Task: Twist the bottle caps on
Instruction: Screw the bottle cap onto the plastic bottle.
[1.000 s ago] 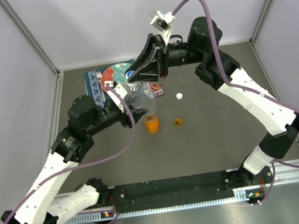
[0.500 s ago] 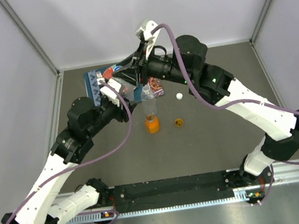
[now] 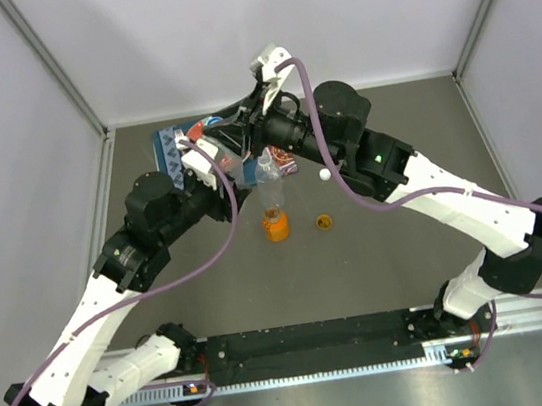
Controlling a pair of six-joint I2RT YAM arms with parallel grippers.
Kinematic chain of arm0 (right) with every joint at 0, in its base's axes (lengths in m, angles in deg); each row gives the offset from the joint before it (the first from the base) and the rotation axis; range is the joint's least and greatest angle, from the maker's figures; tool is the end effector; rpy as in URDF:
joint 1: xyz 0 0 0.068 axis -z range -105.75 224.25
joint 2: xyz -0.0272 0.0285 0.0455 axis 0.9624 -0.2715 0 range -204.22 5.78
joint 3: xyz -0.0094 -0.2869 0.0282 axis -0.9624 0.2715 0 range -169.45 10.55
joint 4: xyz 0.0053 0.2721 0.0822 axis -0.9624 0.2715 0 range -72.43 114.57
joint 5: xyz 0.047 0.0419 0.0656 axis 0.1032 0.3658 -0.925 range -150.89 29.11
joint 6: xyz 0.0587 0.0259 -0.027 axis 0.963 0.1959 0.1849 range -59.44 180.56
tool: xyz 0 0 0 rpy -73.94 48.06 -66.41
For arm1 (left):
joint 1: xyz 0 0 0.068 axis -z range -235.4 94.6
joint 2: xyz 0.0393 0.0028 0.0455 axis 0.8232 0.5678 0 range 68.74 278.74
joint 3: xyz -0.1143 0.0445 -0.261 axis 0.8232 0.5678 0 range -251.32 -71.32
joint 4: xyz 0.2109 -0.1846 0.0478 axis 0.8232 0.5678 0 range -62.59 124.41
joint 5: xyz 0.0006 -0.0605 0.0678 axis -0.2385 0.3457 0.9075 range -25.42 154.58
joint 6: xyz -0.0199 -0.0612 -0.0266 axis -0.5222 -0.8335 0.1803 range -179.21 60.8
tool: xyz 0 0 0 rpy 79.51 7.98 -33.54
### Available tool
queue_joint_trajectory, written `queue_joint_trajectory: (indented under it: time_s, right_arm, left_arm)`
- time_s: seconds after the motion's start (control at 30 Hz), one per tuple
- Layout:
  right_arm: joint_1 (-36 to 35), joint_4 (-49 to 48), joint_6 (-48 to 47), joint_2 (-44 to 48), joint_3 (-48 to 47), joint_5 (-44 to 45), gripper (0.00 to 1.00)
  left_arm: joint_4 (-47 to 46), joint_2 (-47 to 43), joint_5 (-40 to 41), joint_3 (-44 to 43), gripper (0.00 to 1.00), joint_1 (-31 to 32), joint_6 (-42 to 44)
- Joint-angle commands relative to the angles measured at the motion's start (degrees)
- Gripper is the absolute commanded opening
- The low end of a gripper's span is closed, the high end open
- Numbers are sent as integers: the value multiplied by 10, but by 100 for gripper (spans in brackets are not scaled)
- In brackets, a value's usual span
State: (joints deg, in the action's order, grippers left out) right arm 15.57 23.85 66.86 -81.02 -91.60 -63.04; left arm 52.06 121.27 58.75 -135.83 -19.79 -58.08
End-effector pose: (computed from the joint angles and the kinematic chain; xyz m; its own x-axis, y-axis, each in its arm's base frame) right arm 0.1943 0.3232 0.5429 -0.0144 0.1874 -0.9822 -0.8767 0.4700 0.1025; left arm 0.1818 -0.1372 0.4217 -0.1653 0.1424 -0.9759 0.6632 0.7484 -0.0031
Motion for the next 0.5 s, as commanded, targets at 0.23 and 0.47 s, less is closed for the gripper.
queue_joint_trajectory:
  time_s: [0.23, 0.47]
  right_arm:
    - [-15, 64, 6, 12, 40, -50, 37]
    - [-15, 64, 2, 37, 28, -75, 46]
  left_arm:
    - [-146, -17, -110, -58, 27, -13, -31]
    - [-148, -18, -116, -49, 27, -13, -19]
